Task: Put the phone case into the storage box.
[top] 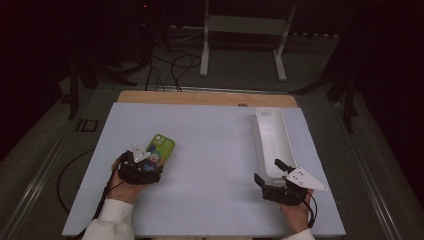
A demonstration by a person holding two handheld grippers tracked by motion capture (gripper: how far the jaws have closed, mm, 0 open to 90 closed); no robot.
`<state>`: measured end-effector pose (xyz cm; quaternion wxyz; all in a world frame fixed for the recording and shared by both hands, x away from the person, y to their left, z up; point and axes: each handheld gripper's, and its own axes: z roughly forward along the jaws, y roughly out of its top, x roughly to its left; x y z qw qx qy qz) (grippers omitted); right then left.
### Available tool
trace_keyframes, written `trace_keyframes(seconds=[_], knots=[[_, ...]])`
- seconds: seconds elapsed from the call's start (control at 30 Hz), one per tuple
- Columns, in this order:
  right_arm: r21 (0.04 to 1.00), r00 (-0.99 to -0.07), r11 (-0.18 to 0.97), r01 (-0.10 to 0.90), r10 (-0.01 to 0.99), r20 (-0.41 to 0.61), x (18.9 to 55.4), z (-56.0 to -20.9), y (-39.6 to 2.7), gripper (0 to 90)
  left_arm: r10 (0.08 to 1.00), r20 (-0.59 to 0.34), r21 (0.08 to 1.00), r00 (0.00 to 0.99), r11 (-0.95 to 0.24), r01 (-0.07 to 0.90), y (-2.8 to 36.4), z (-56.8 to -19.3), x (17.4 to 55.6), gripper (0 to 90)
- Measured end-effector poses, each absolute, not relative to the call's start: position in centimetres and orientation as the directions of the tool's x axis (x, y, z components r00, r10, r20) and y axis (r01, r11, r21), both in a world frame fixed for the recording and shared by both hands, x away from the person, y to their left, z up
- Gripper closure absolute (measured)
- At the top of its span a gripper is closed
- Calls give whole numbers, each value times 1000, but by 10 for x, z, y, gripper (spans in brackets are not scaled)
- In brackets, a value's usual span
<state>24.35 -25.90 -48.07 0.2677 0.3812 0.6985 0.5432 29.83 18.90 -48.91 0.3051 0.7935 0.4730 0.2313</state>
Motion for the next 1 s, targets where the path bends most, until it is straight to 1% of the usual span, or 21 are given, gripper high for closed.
trace_keyframes(seconds=[0.7,1.0], knots=[[960,-593,100,261,801,78,251,-468,-254,92,880,99,778,464,-359,516,179,-469,291,160],[954,-623,70,291,770,133,259,-463,-250,92,871,106,811,480,-355,466,175,-461,287,160]])
